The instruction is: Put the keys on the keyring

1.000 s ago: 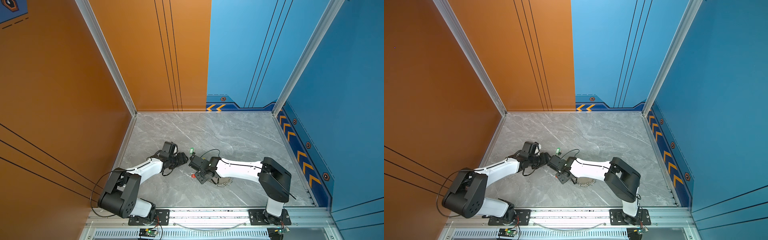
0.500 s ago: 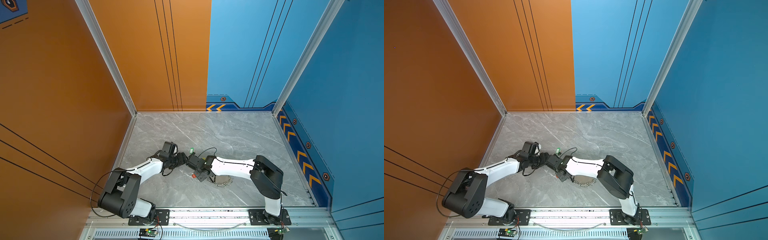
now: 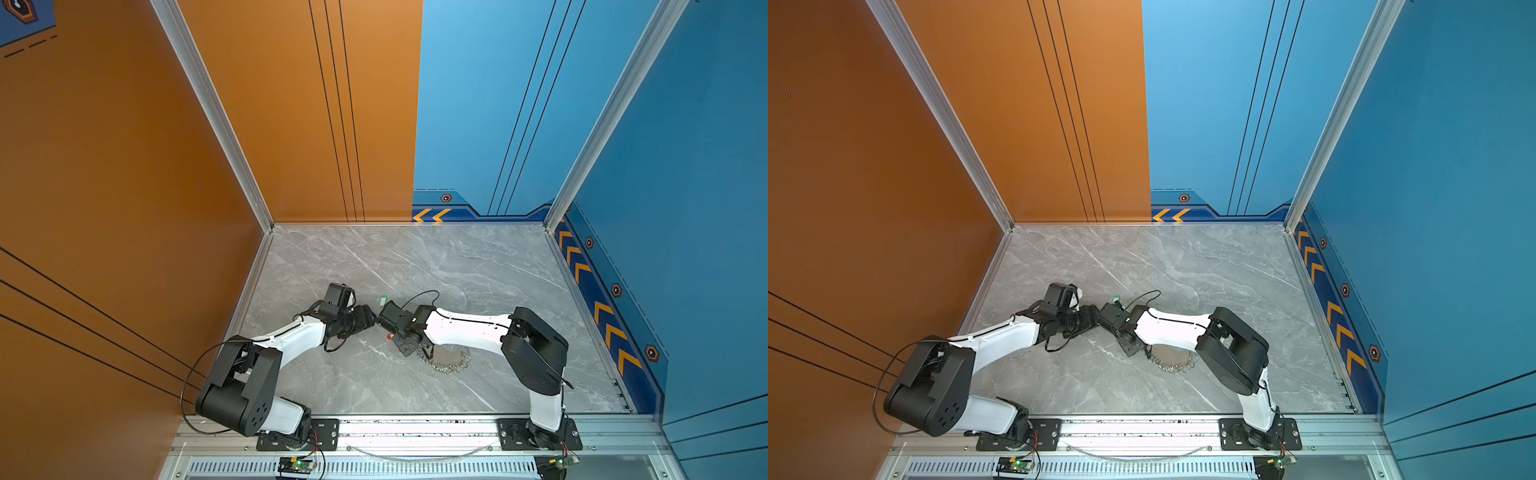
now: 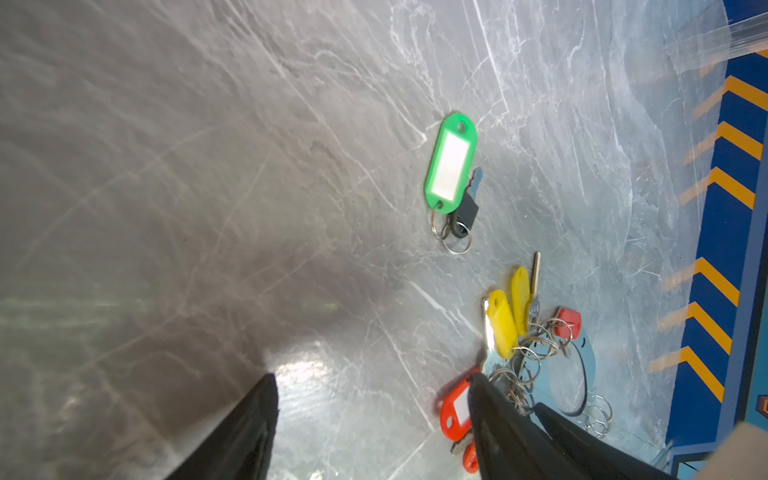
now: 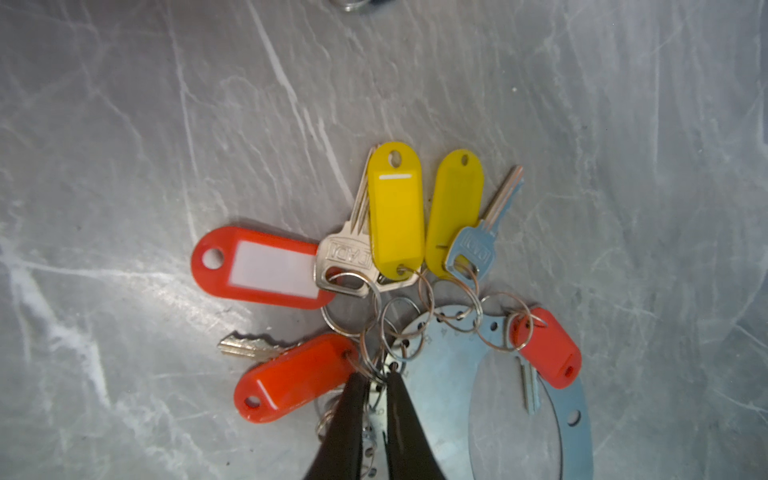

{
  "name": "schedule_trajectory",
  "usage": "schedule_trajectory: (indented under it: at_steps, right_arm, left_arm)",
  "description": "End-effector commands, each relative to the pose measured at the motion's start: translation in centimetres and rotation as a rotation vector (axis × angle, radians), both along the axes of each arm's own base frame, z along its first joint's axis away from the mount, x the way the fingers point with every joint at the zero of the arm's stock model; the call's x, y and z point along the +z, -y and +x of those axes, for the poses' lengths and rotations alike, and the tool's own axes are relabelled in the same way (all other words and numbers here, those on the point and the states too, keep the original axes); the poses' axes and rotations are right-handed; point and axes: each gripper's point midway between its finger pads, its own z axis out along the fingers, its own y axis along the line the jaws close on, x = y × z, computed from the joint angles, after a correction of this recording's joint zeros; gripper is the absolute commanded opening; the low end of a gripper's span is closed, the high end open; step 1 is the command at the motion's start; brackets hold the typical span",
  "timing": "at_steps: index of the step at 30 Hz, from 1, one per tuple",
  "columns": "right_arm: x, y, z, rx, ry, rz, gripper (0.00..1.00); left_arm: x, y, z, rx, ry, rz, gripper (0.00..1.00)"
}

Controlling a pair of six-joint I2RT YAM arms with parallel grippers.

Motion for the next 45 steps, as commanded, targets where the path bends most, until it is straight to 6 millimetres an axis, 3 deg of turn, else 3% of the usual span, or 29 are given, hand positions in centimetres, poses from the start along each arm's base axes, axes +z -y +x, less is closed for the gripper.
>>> schedule_trajectory:
  at_steps: [1,12,21,28,32,37,40,45]
  right_arm:
    - [1.3,1.1,0.0,-0.036,0.022,-0.011,0.13]
    - [-0.1,1.6,0.2,-0.061,-0.004,-0.011,0.13]
    - [0.0,1.3,0.4,-0.062,-0.013,0.019,0.10]
    - [-0.9,1.4,0.3,-0.066,-0.046,0.050,0.16]
    - [-0.9,1.3,0.5,-0.063,-0.049,0.059,0.14]
    - [0.6,1.2,0.7,-0.058,-0.021,0.085,0.05]
    - [2.8,1.2,1.1,-0.046,0.018,0.123,0.03]
    - [6.8,1.2,1.1,-0.015,0.075,0.219,0.03]
  left_arm:
    - [-0.8,-0.2,-0.5,-0.012,-0.027,0.024,0.73]
    - [-0.6,0.1,-0.7,-0.024,-0.016,0.026,0.73]
    - [-0.7,0.2,-1.1,-0.032,-0.020,0.022,0.72]
    - [-0.4,0.3,-1.2,-0.039,-0.010,0.022,0.72]
    - [-0.3,0.4,-1.2,-0.041,-0.007,0.021,0.72]
    - [-0.2,0.5,-1.3,-0.047,-0.005,0.018,0.72]
    - [0.4,0.5,-1.3,-0.054,0.005,0.021,0.72]
    - [3.6,1.3,-1.0,-0.092,0.100,-0.020,0.70]
